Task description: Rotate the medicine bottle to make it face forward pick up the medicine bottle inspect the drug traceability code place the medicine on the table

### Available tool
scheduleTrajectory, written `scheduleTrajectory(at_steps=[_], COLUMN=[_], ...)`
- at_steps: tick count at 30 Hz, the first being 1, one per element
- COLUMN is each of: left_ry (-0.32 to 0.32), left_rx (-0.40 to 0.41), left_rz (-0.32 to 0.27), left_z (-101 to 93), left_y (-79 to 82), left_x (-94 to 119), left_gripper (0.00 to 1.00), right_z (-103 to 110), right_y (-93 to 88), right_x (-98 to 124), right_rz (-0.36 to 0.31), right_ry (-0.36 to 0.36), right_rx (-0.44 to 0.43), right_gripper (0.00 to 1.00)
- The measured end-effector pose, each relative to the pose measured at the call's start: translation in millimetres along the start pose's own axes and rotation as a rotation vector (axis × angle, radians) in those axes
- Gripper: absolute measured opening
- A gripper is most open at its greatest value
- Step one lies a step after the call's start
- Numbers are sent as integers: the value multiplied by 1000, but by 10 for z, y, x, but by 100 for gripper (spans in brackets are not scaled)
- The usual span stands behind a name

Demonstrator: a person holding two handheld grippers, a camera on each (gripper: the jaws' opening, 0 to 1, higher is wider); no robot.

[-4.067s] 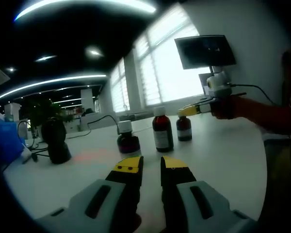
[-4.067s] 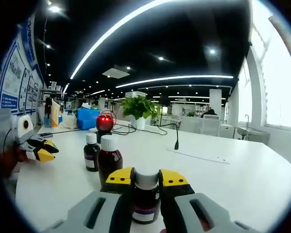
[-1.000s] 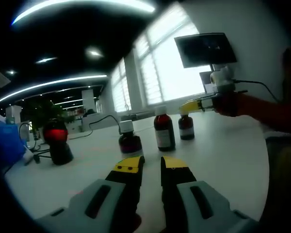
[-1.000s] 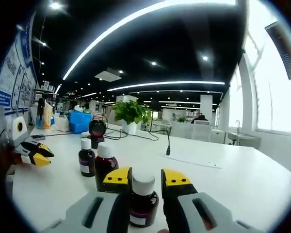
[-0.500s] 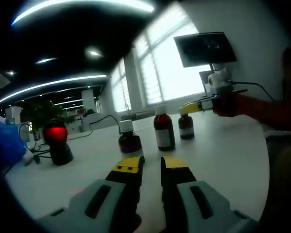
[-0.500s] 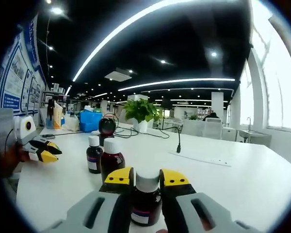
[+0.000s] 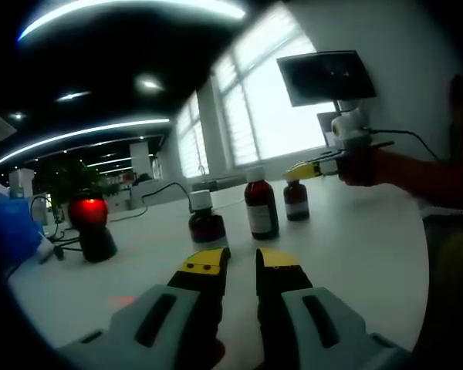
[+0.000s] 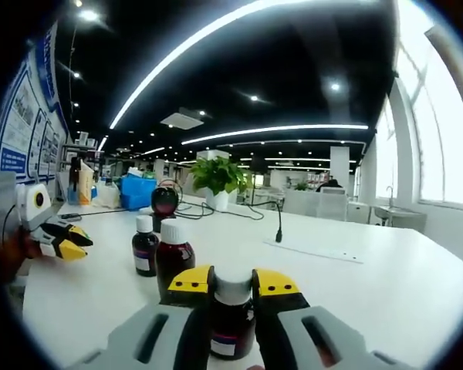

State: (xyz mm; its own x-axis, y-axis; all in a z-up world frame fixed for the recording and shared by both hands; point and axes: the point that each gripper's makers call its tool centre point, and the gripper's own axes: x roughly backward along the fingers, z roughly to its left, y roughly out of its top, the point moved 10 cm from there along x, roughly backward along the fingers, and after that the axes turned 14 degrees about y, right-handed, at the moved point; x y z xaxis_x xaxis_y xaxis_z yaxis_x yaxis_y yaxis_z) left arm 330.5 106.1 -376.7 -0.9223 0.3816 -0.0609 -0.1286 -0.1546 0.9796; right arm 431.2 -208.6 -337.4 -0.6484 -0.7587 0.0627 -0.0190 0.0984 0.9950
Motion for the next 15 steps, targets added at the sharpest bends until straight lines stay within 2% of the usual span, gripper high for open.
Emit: scheduleTrajectory(at_steps=[3, 15], left_ry=[0, 1], left_rx=[0, -1], left_rz=[0, 0], left_z=[1, 5], left_y=[-3, -4], left_x=[-2, 1], left_gripper=[8, 8], right_z=[28, 170], right_y=[-4, 32], right_x=[-4, -47], right_rz=[-5, 43], right_ry=[-25, -143], right_rx=[-20, 40], right_gripper=[15, 15])
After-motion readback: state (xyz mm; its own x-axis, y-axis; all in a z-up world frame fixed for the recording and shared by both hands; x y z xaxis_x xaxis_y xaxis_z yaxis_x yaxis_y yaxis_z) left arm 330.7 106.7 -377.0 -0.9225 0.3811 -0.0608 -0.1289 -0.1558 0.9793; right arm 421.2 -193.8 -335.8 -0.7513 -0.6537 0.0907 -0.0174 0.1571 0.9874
